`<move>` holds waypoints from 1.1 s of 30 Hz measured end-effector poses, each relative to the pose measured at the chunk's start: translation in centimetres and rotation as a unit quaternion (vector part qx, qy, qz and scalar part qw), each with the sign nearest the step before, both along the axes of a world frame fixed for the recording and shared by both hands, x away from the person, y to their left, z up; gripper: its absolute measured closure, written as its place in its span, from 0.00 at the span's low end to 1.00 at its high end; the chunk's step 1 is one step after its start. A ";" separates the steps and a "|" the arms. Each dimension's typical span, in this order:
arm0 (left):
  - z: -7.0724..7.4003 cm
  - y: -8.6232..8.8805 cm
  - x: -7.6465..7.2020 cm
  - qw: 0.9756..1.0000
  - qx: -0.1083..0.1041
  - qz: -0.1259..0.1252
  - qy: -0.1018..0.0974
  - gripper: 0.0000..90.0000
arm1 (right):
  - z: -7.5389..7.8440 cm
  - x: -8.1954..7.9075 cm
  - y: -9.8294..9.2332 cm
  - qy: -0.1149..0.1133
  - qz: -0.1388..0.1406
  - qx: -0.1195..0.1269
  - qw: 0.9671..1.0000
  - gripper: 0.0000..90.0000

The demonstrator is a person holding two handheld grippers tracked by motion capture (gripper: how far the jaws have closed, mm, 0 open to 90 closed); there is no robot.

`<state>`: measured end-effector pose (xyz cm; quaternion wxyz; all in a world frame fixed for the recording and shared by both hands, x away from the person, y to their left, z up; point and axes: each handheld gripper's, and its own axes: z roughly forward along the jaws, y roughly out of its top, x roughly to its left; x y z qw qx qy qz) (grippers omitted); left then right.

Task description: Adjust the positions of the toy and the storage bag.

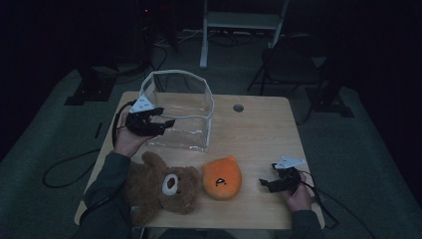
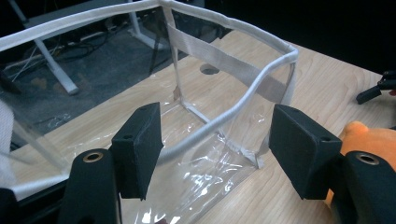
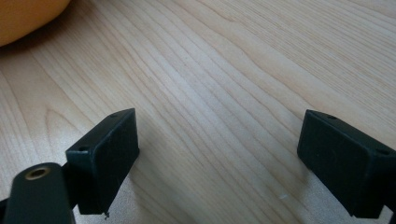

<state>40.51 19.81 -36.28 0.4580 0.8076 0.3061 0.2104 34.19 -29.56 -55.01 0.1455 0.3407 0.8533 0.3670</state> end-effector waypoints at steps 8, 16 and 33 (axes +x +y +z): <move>0.1 -1.3 1.4 1.000 0.014 -0.013 0.011 0.40 | 0.0 0.0 0.0 0.001 0.000 0.000 1.000 0.13; -0.6 -2.4 2.2 0.999 0.029 -0.032 0.032 0.53 | 0.0 0.0 0.0 0.001 0.000 0.000 1.000 0.13; -1.2 -2.1 4.1 0.995 -0.003 -0.079 0.056 0.94 | 0.0 0.0 0.0 0.001 0.000 0.000 1.000 0.13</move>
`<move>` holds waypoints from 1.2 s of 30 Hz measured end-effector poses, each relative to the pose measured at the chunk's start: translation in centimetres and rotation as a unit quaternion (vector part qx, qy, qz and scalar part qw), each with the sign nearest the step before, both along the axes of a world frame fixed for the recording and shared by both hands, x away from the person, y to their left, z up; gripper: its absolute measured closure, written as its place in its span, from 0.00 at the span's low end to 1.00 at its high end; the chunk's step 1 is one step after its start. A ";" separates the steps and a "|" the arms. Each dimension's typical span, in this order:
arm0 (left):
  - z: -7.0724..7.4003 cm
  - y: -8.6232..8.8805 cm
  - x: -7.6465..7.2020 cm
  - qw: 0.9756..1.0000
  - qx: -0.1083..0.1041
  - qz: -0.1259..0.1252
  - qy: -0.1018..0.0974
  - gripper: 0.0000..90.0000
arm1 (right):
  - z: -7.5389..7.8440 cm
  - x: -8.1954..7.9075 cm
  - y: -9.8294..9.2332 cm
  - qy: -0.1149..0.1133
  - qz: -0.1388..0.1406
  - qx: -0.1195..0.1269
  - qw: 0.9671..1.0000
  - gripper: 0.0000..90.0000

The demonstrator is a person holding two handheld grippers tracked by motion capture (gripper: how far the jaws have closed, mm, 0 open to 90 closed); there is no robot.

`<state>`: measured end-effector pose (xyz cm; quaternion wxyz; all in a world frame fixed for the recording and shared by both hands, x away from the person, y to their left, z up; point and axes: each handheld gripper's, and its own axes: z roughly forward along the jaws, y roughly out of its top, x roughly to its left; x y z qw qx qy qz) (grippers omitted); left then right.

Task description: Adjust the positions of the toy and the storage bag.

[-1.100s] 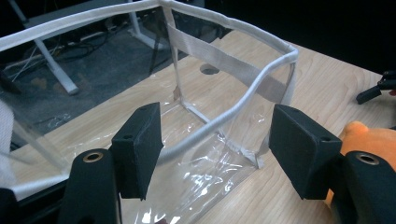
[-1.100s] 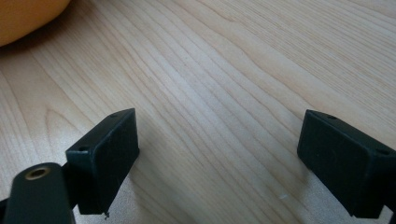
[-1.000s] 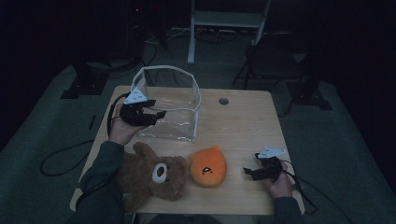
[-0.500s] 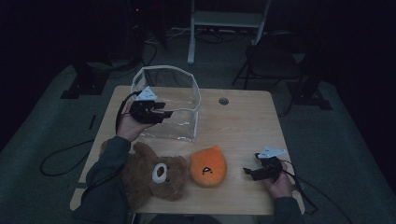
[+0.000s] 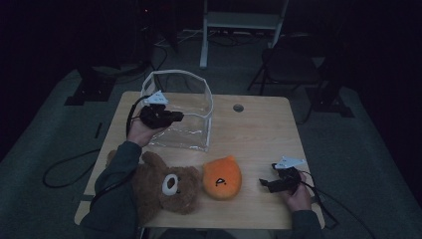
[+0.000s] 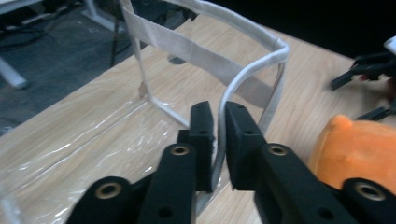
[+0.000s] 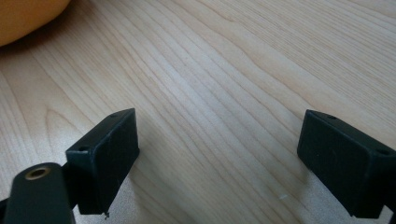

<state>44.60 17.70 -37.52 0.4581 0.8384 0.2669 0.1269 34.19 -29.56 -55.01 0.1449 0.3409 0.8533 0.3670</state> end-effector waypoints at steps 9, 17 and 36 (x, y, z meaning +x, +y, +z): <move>-0.2 0.1 0.7 0.999 -0.030 -0.006 0.014 0.97 | 0.0 0.0 0.0 0.000 0.000 0.000 1.000 0.13; -0.4 -0.8 1.3 0.999 -0.047 -0.004 0.016 0.97 | 0.0 0.0 0.0 0.000 0.000 0.000 1.000 0.13; -0.2 -6.0 1.5 0.997 -0.046 -0.056 0.024 0.97 | 0.0 0.0 0.0 0.000 0.000 0.000 1.000 0.13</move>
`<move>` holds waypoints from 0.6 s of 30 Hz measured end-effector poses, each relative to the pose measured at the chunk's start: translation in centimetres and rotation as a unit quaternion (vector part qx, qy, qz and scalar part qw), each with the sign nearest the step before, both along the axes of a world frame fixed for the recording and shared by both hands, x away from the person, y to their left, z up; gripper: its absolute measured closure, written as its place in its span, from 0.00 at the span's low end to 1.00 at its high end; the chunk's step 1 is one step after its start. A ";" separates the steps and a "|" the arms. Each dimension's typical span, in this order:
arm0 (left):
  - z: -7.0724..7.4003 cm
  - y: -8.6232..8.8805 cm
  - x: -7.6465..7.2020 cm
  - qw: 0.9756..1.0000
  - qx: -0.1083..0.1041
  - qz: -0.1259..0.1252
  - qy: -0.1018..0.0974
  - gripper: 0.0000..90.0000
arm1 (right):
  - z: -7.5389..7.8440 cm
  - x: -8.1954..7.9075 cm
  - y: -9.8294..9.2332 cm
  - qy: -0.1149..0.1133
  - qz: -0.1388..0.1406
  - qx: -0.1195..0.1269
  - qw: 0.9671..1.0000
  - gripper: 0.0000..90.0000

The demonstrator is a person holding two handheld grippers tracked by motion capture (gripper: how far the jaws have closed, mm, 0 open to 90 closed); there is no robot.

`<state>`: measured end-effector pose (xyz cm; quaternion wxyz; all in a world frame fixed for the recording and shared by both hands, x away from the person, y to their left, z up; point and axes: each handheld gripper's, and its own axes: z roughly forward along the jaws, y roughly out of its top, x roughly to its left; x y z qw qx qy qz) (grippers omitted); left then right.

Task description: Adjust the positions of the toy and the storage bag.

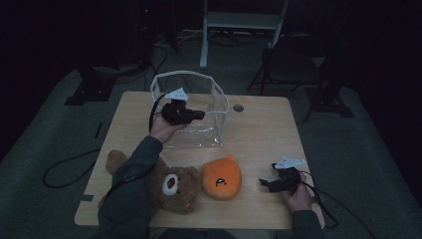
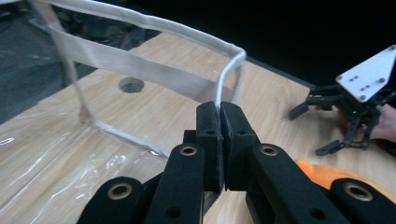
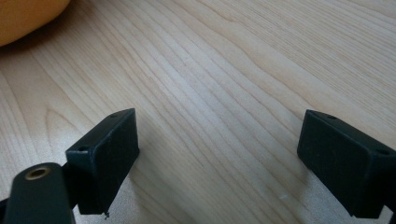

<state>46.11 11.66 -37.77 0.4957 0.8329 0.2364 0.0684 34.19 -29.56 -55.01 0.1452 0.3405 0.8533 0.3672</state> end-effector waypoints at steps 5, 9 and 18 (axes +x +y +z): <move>-0.1 -0.6 -0.1 1.000 -0.003 -0.012 0.004 0.97 | 0.0 0.0 0.0 0.000 0.000 0.000 1.000 0.13; -0.2 -1.1 -0.2 1.000 -0.005 -0.023 0.007 0.97 | 0.0 0.0 0.0 0.000 0.000 0.000 1.000 0.13; -0.4 -2.6 -0.7 0.999 -0.004 -0.047 0.008 0.97 | 0.0 0.0 0.0 0.000 0.000 0.000 1.000 0.13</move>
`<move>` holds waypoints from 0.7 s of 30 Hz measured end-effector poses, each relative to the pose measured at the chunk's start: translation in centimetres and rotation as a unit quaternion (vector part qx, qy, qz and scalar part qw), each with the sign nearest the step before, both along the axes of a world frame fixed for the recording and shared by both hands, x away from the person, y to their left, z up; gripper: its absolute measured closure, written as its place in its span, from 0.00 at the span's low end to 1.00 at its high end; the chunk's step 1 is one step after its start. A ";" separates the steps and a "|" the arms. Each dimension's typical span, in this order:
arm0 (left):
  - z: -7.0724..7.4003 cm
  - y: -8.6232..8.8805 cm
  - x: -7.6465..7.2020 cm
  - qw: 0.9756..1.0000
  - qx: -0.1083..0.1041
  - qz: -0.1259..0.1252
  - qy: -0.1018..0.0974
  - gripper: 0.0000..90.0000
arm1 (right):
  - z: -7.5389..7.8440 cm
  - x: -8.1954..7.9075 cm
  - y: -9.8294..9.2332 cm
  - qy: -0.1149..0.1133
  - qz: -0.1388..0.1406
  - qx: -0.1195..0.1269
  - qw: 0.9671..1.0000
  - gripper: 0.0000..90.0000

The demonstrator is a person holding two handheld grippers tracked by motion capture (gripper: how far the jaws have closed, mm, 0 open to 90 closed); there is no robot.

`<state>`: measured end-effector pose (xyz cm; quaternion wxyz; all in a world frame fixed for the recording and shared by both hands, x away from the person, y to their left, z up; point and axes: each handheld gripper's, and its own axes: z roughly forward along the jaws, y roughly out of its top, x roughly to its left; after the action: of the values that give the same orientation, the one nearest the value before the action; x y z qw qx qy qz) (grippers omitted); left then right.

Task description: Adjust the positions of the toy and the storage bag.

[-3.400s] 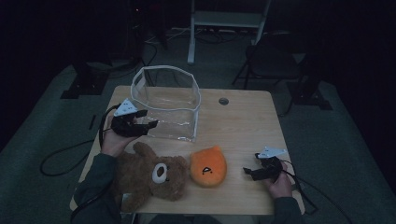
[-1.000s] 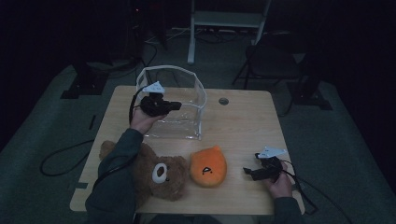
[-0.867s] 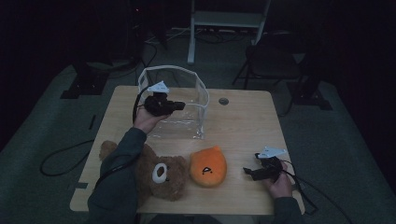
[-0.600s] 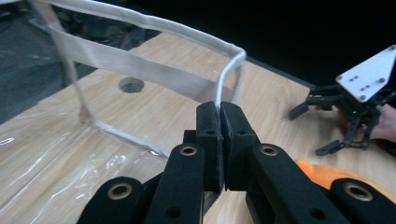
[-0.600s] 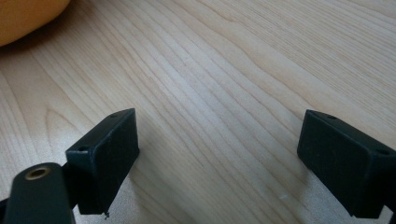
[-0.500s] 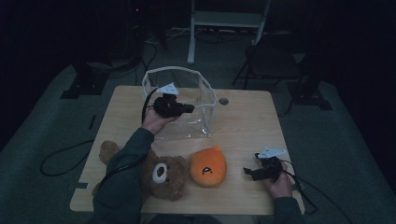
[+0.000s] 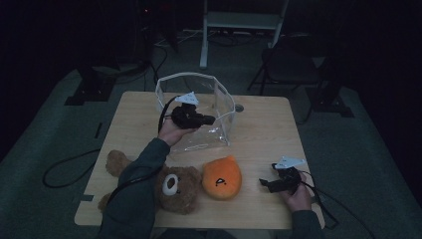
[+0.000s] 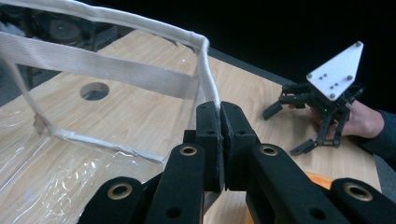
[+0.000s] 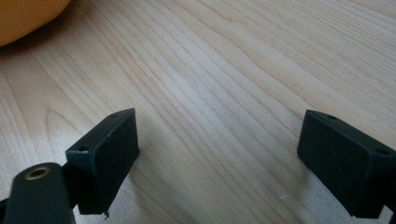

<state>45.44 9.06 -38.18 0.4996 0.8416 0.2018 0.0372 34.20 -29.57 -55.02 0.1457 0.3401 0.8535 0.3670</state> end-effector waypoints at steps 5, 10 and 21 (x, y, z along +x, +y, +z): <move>0.0 -0.4 -0.4 1.000 0.006 -0.011 -0.003 0.97 | 0.0 0.0 0.0 0.000 0.000 0.000 1.000 0.13; 0.2 -0.8 -1.0 1.000 0.012 -0.027 -0.007 0.97 | 0.0 0.0 0.0 0.000 0.000 0.000 1.000 0.13; 0.5 -2.7 -2.5 0.997 0.015 -0.079 -0.010 0.97 | 0.0 0.0 0.0 0.000 -0.001 0.000 1.000 0.13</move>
<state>42.97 6.38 -37.69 0.4907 0.8617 0.1287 0.0090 34.18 -29.56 -55.01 0.1464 0.3407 0.8532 0.3670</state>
